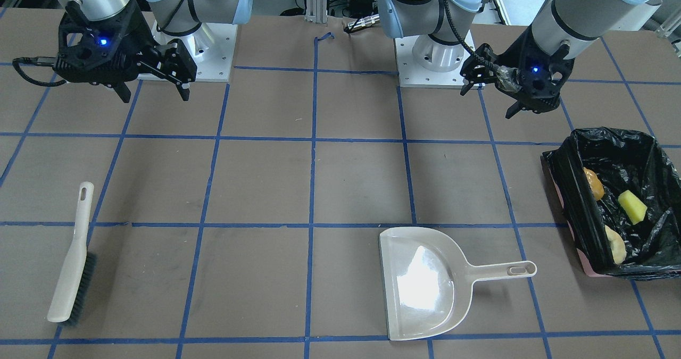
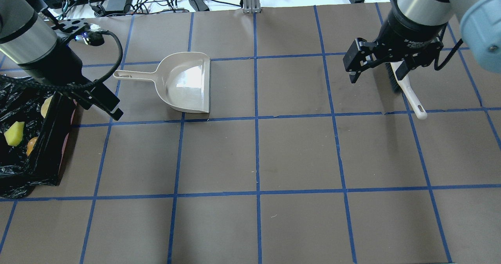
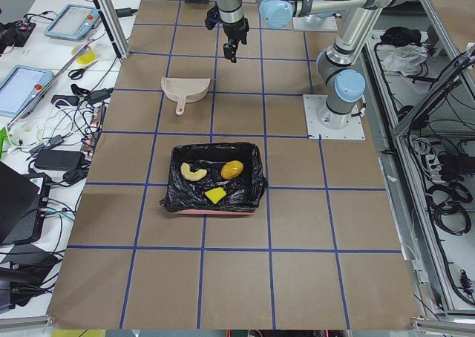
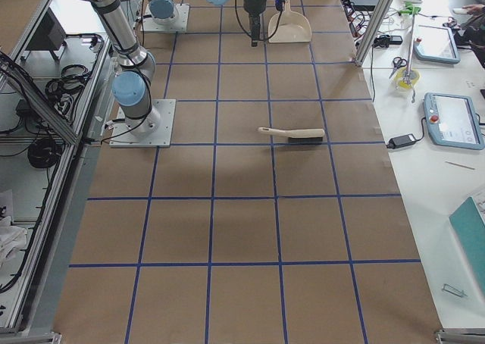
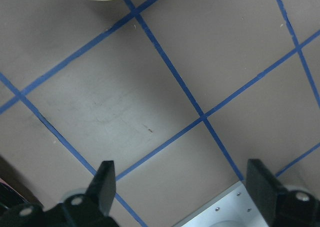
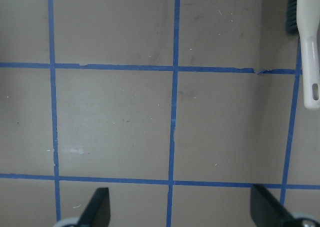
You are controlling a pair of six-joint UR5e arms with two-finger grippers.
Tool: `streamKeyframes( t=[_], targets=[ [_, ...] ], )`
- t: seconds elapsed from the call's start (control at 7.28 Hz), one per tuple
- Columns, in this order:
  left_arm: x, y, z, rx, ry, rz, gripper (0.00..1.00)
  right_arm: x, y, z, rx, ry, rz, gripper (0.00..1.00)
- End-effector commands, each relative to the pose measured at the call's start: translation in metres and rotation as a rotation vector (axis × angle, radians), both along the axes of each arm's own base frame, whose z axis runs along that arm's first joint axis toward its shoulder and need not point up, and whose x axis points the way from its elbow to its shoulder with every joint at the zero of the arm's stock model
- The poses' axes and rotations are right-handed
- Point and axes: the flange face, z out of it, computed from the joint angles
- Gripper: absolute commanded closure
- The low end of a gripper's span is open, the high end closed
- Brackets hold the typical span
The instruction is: Sweep and dump trash into bin
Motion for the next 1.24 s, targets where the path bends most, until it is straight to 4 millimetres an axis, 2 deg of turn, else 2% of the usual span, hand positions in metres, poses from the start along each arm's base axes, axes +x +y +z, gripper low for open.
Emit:
streamKeyframes(
  t=[0.0, 0.14, 0.41, 0.69, 0.82, 0.96, 1.1],
  targets=[
    [-0.012, -0.007, 0.009, -0.024, -0.053, 0.320, 0.00, 0.000, 0.001, -0.002, 0.006, 0.000, -0.001, 0.00],
    [-0.037, -0.011, 0.014, -0.058, -0.078, 0.325, 0.00, 0.000, 0.001, -0.002, 0.005, 0.000, -0.001, 0.00],
    [-0.072, -0.019, 0.009, -0.082, -0.136, 0.362, 0.00, 0.000, 0.001, -0.002, 0.006, 0.000, 0.001, 0.00],
    [-0.076, -0.025, 0.015, -0.097, -0.148, 0.350, 0.00, 0.000, 0.001, -0.002, 0.006, 0.000, 0.001, 0.00],
    [-0.071, -0.028, 0.018, -0.109, -0.155, 0.350, 0.00, 0.000, 0.001, -0.002, 0.006, 0.000, 0.001, 0.00],
    [-0.067, -0.029, 0.032, -0.183, -0.149, 0.365, 0.00, 0.000, 0.001, -0.002, 0.005, 0.000, 0.001, 0.00],
    [-0.059, -0.028, 0.033, -0.190, -0.148, 0.393, 0.00, 0.000, 0.001, -0.002, 0.005, 0.000, 0.001, 0.00]
  ],
)
